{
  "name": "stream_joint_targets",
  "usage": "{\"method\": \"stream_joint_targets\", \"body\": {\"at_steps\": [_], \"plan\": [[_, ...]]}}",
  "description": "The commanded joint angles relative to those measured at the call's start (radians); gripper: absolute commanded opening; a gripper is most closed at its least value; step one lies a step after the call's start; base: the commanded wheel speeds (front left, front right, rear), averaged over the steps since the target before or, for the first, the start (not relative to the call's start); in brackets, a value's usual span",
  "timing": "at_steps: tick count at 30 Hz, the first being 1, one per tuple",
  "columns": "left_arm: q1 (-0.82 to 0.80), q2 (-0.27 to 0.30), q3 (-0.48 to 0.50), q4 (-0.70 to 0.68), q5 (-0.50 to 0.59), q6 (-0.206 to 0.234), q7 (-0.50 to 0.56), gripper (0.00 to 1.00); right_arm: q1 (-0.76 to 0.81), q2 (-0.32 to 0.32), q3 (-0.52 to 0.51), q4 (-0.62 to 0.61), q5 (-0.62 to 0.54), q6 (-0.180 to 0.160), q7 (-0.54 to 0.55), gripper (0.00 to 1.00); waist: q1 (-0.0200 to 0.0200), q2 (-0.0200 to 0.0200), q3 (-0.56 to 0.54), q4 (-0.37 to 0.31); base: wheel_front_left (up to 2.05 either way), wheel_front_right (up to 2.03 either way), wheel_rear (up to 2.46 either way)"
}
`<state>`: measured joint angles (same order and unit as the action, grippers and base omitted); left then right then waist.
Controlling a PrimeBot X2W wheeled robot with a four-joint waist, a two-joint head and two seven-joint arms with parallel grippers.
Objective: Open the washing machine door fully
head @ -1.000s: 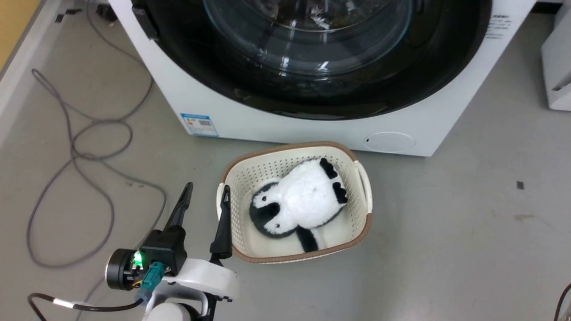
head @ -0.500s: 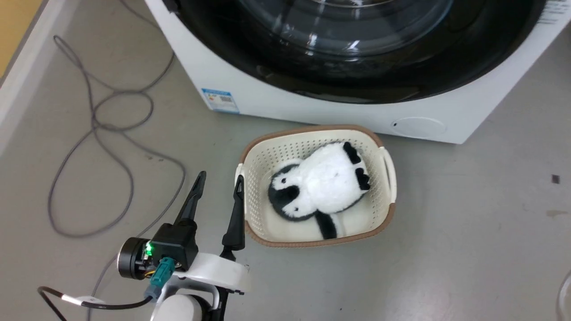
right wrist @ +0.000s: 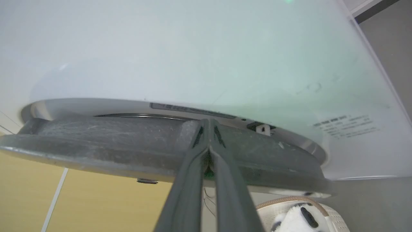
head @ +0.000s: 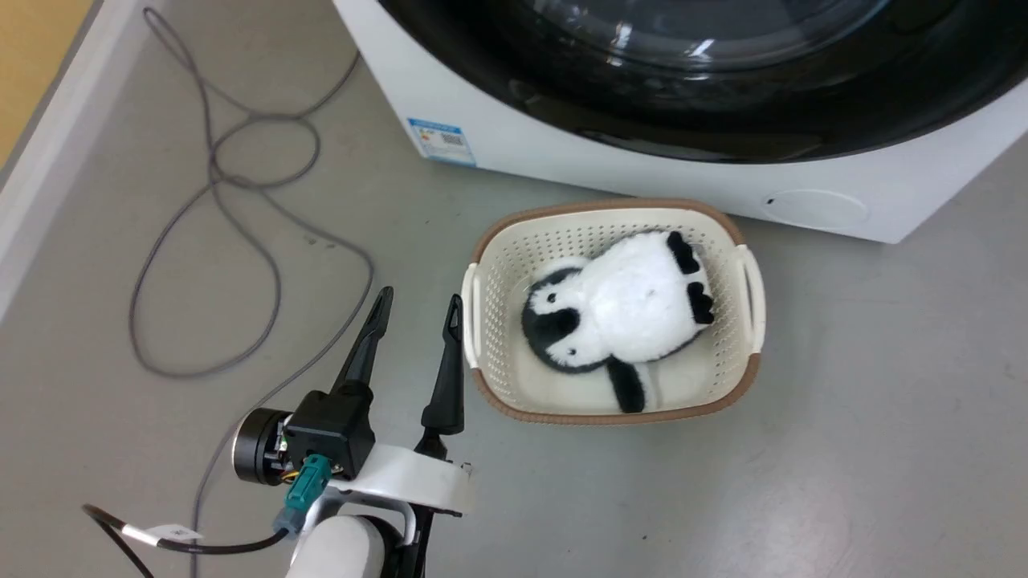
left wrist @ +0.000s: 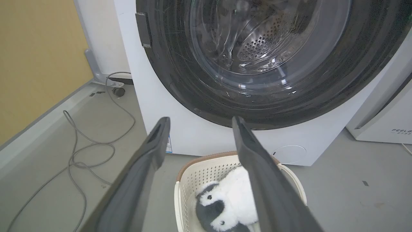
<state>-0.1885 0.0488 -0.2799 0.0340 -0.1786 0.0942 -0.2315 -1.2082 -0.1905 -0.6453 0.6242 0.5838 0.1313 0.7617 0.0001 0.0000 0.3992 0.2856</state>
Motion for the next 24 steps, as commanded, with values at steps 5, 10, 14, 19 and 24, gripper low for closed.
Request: {"method": "stream_joint_targets", "body": {"at_steps": [5,10,14,19,24], "plan": [[-0.025,0.001,-0.015,0.0,-0.013,0.012,-0.02,1.0,-0.081,-0.001,-0.058,0.046,-0.015,-0.001,0.077,0.0,-0.0001,0.0,0.024,0.031,0.0,0.0,0.0],[-0.029,0.001,-0.031,0.004,-0.025,0.02,-0.03,1.0,-0.093,0.014,-0.101,0.067,-0.054,-0.001,0.198,0.0,-0.0001,0.0,0.034,0.05,0.0,0.0,0.0],[-0.026,0.001,-0.032,0.008,-0.027,0.023,-0.03,1.0,-0.059,0.042,-0.123,0.024,-0.089,-0.001,0.246,0.0,-0.0001,0.0,0.024,0.05,0.0,0.0,0.0],[-0.021,0.001,-0.025,0.016,-0.024,0.021,-0.03,1.0,-0.015,0.08,-0.151,-0.044,-0.107,-0.001,0.284,0.0,-0.0001,0.0,0.004,0.043,0.0,0.0,0.0],[-0.017,0.001,-0.018,0.025,-0.017,0.015,-0.03,1.0,0.035,0.106,-0.176,-0.097,-0.121,-0.001,0.317,0.0,-0.0001,0.0,-0.03,0.034,0.0,0.0,0.0]]}}
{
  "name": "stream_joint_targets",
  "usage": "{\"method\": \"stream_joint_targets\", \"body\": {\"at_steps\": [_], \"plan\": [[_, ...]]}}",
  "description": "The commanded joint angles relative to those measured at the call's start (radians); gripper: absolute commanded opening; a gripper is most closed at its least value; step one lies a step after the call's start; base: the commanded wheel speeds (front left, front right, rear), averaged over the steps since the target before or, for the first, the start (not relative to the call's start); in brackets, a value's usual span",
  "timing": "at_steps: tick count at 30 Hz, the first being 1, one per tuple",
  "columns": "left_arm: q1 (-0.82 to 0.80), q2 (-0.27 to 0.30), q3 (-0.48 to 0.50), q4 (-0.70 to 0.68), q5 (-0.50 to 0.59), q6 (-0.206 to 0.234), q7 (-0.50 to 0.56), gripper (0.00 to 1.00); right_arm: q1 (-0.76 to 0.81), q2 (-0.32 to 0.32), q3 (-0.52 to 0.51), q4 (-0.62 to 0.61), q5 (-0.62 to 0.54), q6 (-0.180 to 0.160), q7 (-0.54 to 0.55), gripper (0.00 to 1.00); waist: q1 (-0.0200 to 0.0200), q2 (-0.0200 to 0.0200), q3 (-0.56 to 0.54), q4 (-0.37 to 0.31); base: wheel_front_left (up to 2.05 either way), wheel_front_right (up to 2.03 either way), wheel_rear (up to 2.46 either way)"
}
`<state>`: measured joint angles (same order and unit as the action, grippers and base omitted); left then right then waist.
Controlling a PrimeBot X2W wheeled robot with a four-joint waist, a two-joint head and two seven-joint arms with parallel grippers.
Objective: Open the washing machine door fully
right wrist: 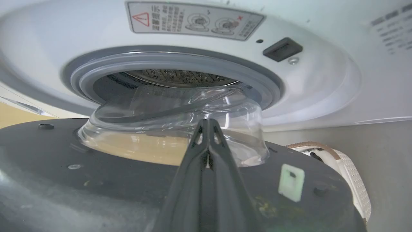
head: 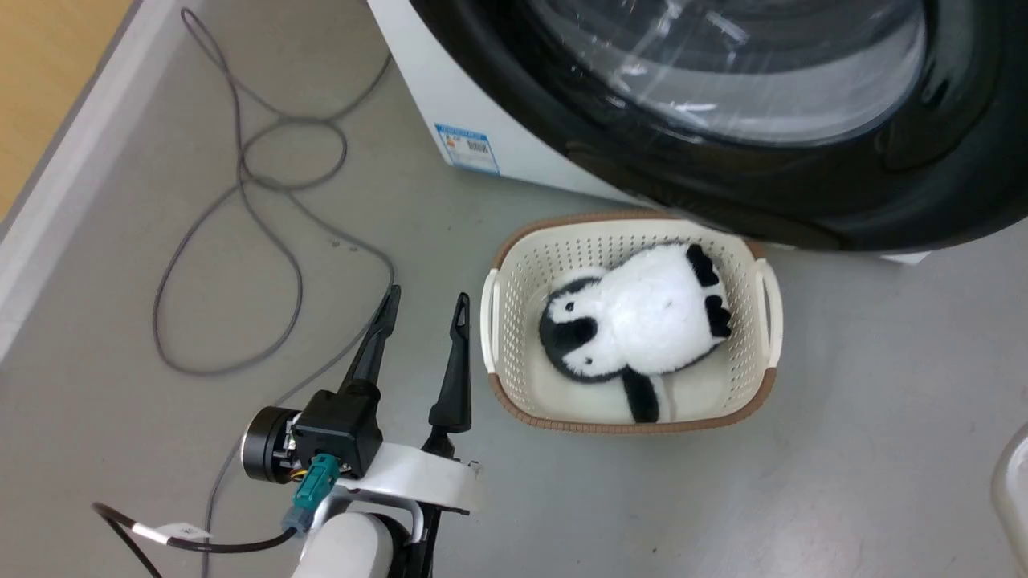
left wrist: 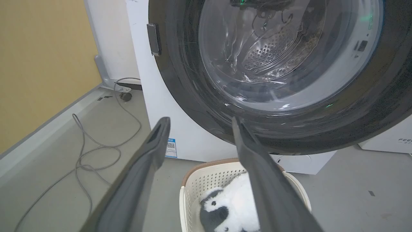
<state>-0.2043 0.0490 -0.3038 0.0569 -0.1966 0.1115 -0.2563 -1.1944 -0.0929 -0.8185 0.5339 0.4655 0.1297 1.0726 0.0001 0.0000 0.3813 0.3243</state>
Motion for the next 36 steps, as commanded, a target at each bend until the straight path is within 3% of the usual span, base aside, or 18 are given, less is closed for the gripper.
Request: {"method": "stream_joint_targets", "body": {"at_steps": [1,8,15,29,34,36], "plan": [[0.001,0.001,0.008,0.004,0.002,-0.003,-0.006,1.0,0.034,0.013,-0.006,-0.015,-0.005,0.001,0.012,0.0,-0.0001,0.0,-0.022,-0.007,0.0,0.0,0.0],[0.02,0.001,0.02,0.02,0.014,-0.013,-0.006,1.0,0.128,0.034,-0.017,-0.052,0.005,0.001,0.032,0.0,-0.0001,0.0,-0.088,-0.019,0.0,0.0,0.0],[0.058,0.001,0.047,0.035,0.028,-0.026,-0.006,1.0,0.29,0.042,0.035,-0.059,0.103,0.001,0.06,0.0,-0.0001,0.0,-0.193,-0.03,0.0,0.0,0.0],[0.144,0.001,0.106,0.058,0.053,-0.055,-0.006,1.0,0.563,0.043,0.27,-0.009,0.415,0.001,-0.012,0.0,-0.0001,0.0,-0.338,-0.047,0.0,0.0,0.0],[0.171,0.001,0.125,0.061,0.058,-0.064,-0.006,1.0,0.661,0.043,0.398,-0.034,0.576,0.001,-0.076,0.0,-0.0001,0.0,-0.372,-0.046,0.0,0.0,0.0],[0.184,0.001,0.131,0.064,0.062,-0.07,-0.006,1.0,0.726,0.043,0.497,-0.069,0.666,0.001,-0.111,0.0,-0.0001,0.0,-0.385,-0.043,0.0,0.0,0.0]]}}
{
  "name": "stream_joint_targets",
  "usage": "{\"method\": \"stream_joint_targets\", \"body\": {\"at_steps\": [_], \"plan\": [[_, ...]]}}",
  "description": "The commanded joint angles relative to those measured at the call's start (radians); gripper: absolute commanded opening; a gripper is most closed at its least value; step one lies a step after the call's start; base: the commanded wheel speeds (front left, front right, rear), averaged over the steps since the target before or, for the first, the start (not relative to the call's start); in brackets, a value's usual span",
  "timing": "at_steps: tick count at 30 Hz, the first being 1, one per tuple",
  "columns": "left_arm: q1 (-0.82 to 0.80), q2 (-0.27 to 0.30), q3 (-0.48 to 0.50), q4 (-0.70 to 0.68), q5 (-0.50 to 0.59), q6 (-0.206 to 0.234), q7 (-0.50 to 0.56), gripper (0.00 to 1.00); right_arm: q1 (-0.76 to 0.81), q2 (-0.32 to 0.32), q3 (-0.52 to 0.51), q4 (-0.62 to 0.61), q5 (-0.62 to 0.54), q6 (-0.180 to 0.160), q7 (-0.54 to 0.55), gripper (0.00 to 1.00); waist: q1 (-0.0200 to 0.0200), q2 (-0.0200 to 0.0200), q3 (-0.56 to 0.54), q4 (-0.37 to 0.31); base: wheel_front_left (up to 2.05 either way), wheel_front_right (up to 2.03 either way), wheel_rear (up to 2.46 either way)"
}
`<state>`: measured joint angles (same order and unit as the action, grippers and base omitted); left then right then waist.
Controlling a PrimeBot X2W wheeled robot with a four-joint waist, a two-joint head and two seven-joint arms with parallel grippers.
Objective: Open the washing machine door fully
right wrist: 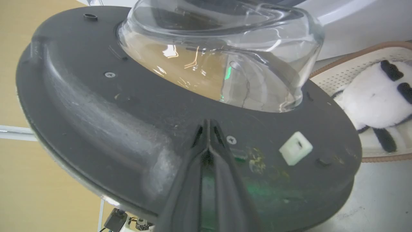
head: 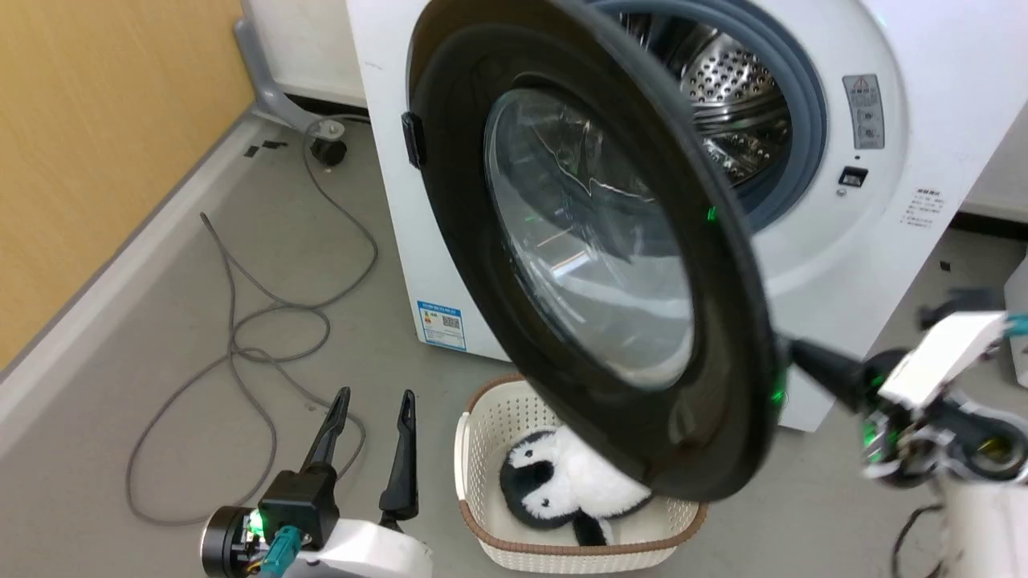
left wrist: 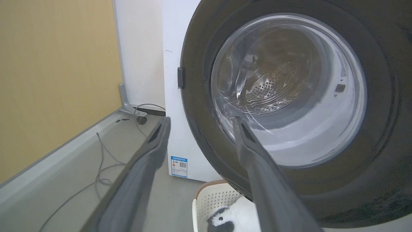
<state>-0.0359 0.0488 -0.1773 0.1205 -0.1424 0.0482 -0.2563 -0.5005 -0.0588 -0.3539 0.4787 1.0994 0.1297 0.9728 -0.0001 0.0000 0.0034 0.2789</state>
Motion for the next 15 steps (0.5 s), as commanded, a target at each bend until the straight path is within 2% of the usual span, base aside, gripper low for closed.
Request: {"method": "stream_joint_targets", "body": {"at_steps": [1,4,5,15], "plan": [[0.019,0.001,0.006,0.001,0.009,-0.007,-0.006,1.0,0.052,0.008,0.066,-0.029,0.062,0.001,-0.023,0.0,0.0001,0.0,-0.01,0.003,0.0,0.0,0.0],[0.031,0.001,0.009,0.002,0.01,-0.011,-0.006,1.0,0.104,0.008,0.154,-0.073,0.131,0.001,-0.06,0.0,0.0001,0.0,-0.014,0.006,0.0,0.0,0.0],[0.031,0.001,0.009,0.002,0.01,-0.011,-0.006,1.0,0.104,0.008,0.154,-0.073,0.131,0.001,-0.06,0.0,0.0001,0.0,-0.014,0.006,0.0,0.0,0.0],[0.047,0.001,-0.005,0.023,0.016,-0.022,-0.006,1.0,0.213,0.008,0.408,-0.179,0.258,0.001,-0.183,0.0,0.0001,0.0,-0.019,0.034,0.0,0.0,0.0]]}}
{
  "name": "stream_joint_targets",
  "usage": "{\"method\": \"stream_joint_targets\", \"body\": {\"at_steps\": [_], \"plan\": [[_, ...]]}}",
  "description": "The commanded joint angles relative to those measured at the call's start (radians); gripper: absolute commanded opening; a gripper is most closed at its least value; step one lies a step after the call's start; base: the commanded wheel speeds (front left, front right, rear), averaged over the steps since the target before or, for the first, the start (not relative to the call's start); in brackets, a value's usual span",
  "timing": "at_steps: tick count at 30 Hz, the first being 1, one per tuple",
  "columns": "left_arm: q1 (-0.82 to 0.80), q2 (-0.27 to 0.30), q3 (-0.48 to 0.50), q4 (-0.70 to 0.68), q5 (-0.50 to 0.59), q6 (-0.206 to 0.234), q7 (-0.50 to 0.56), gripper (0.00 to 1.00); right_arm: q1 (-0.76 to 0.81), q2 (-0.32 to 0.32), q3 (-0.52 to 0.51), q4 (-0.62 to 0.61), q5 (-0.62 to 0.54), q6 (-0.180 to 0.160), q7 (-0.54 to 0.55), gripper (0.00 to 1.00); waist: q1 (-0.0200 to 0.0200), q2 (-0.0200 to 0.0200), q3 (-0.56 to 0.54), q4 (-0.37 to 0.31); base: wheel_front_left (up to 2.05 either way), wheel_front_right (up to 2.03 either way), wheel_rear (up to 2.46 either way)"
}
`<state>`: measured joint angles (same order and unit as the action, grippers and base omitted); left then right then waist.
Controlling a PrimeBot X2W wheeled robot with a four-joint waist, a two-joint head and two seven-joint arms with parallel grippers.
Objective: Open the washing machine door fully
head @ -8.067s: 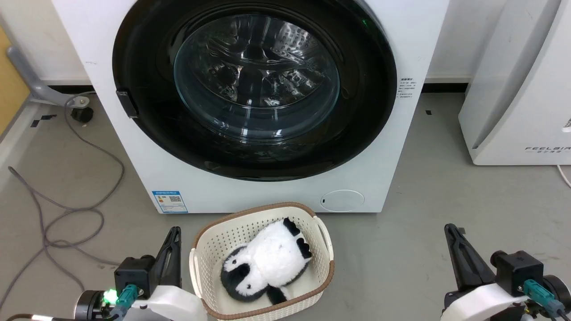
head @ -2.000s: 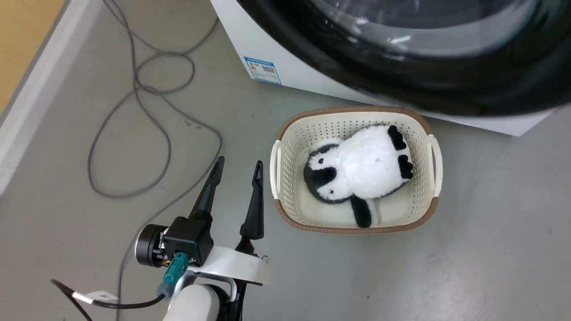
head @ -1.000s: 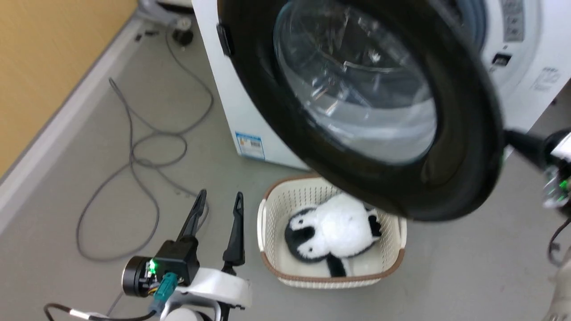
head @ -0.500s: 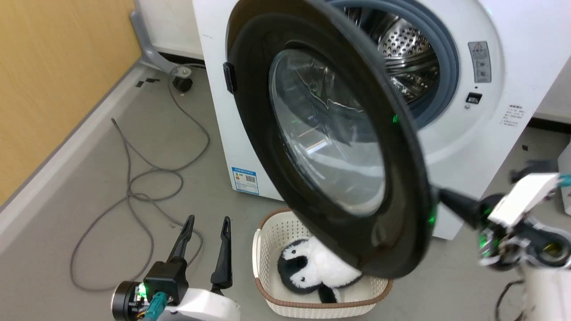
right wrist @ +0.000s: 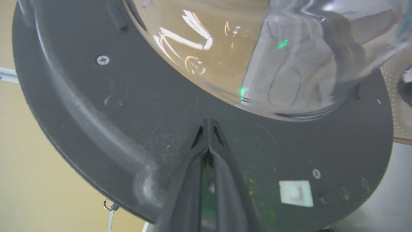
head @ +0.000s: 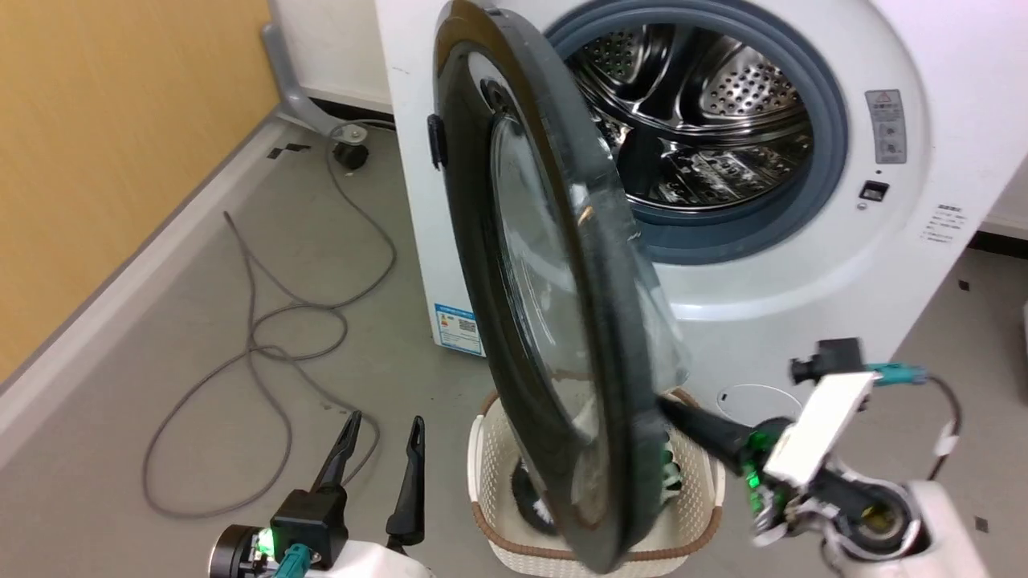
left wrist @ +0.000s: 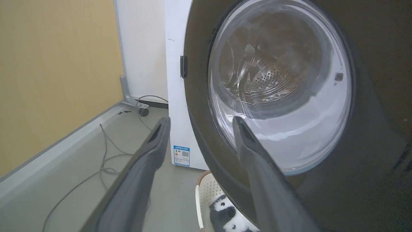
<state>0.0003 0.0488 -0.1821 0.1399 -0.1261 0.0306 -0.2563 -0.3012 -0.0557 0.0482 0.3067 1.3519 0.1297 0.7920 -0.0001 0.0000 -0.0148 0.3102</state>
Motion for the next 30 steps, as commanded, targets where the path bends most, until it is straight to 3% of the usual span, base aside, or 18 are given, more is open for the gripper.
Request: {"method": "stream_joint_targets", "body": {"at_steps": [1,11,20,24,30], "plan": [[0.012,0.001,-0.002,0.004,-0.001,-0.005,-0.006,1.0,0.022,0.005,0.03,-0.014,0.015,0.001,-0.015,0.0,0.0001,0.0,-0.002,0.007,0.0,0.0,0.0],[0.017,0.001,-0.01,0.01,0.002,-0.014,-0.006,1.0,0.064,0.005,0.215,-0.046,0.072,0.001,-0.131,0.0,0.0001,0.0,-0.007,0.038,0.0,0.0,0.0],[0.024,0.001,-0.012,0.012,-0.003,-0.007,-0.006,1.0,0.063,0.005,0.223,-0.043,0.052,0.001,-0.185,0.0,0.0001,0.0,-0.01,0.029,0.0,0.0,0.0],[0.024,0.001,0.002,0.012,-0.006,-0.007,-0.006,1.0,0.042,-0.064,0.167,-0.128,-0.086,0.001,-0.314,0.0,0.0001,0.0,-0.018,-0.012,0.0,0.0,0.0],[0.02,0.004,0.034,0.007,-0.007,-0.011,-0.006,1.0,0.048,-0.227,0.181,-0.25,-0.368,0.001,-0.553,0.0,0.0001,0.0,-0.02,-0.064,0.0,0.0,0.0]]}}
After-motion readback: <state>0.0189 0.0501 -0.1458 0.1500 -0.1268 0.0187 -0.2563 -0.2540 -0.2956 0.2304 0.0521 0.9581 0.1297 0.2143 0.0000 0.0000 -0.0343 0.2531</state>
